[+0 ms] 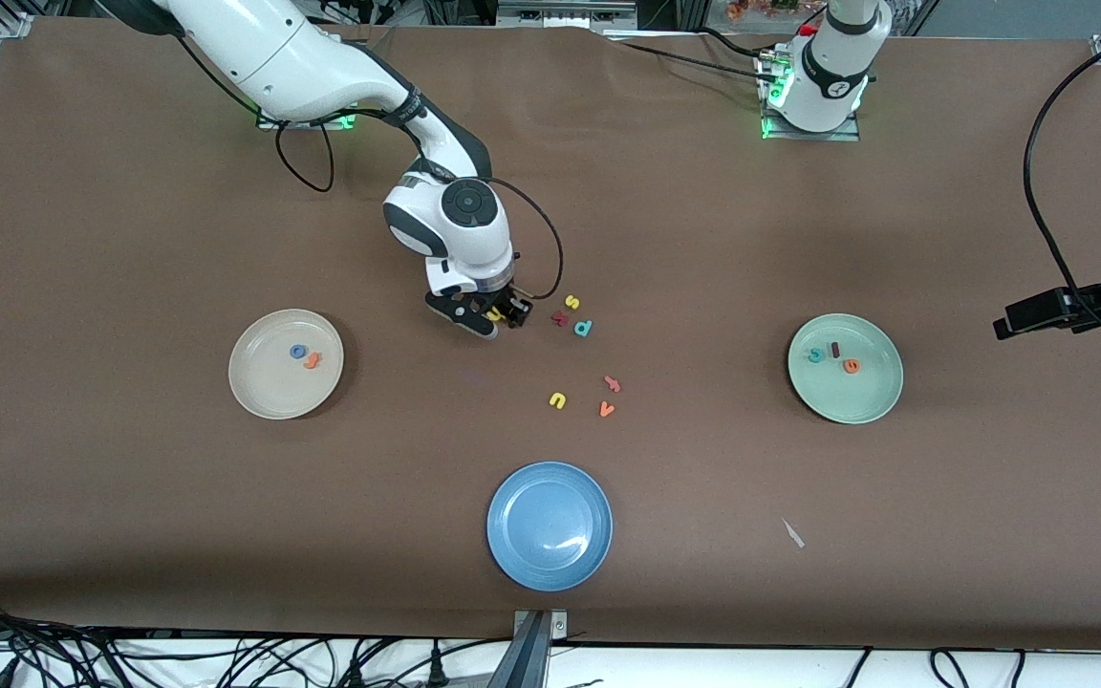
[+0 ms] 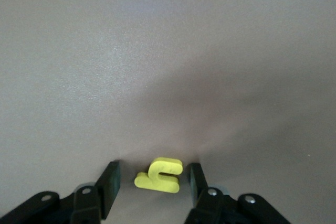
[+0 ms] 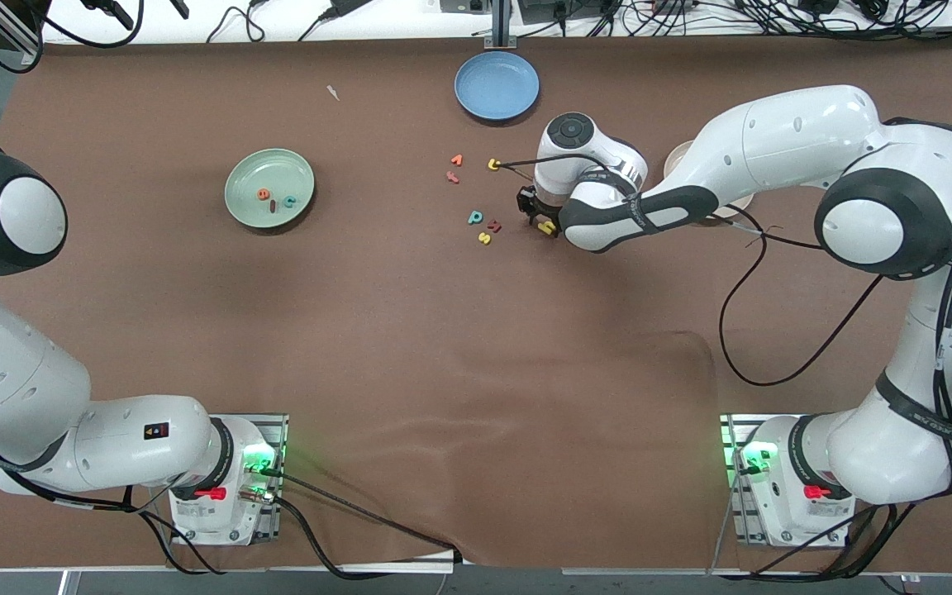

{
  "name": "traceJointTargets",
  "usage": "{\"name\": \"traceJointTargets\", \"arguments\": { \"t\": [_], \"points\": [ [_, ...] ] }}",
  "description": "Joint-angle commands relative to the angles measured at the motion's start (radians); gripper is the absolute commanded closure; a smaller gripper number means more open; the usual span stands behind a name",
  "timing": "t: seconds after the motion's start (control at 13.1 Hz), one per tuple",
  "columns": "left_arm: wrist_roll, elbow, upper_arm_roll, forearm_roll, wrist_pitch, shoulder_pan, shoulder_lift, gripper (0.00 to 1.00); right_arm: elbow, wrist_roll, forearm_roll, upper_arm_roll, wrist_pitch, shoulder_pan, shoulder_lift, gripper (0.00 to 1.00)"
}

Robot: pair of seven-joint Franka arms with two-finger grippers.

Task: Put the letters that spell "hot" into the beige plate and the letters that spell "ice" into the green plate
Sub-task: 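Lower the right gripper and grasp the yellow letter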

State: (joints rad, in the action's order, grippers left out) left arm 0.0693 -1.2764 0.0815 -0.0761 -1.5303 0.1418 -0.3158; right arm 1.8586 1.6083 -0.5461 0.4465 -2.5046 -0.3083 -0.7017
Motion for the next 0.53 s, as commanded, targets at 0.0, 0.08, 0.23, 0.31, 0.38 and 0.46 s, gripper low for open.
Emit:
{"name": "traceJointTargets", "arguments": {
  "t": [0.0,0.08,0.23,0.31,0.38,0.46],
  "points": [
    [-0.022,-0.031,0.000,0.021,-0.014,-0.004,0.027,0.00,-0.025,0.028,-0.047,-0.009,-0.004,-0.014,-0.021,0.45],
    [-0.022,-0.031,0.000,0.021,-0.014,-0.004,0.027,0.00,-0.025,0.028,-0.049,-0.009,-0.004,-0.014,-0.021,0.50],
    [-0.022,-0.031,0.000,0.021,-0.014,-0.004,0.027,0.00,-0.025,0.028,-0.051,-0.009,-0.004,-0.014,-0.021,0.64],
    [-0.022,-0.032,0.000,0.021,-0.014,-0.004,0.027,0.00,-0.025,0.028,-0.054,-0.009,-0.004,-0.014,-0.021,0.69],
    [-0.022,-0.032,0.000,0.021,-0.014,-0.004,0.027,0.00,-0.025,0.028,-0.060,-0.009,-0.002,-0.014,-0.021,0.73],
    [-0.022,-0.032,0.000,0.021,-0.016,-0.004,0.027,0.00,-0.025,0.028,-0.061,-0.009,-0.002,-0.014,-0.021,0.76]
  ]
}}
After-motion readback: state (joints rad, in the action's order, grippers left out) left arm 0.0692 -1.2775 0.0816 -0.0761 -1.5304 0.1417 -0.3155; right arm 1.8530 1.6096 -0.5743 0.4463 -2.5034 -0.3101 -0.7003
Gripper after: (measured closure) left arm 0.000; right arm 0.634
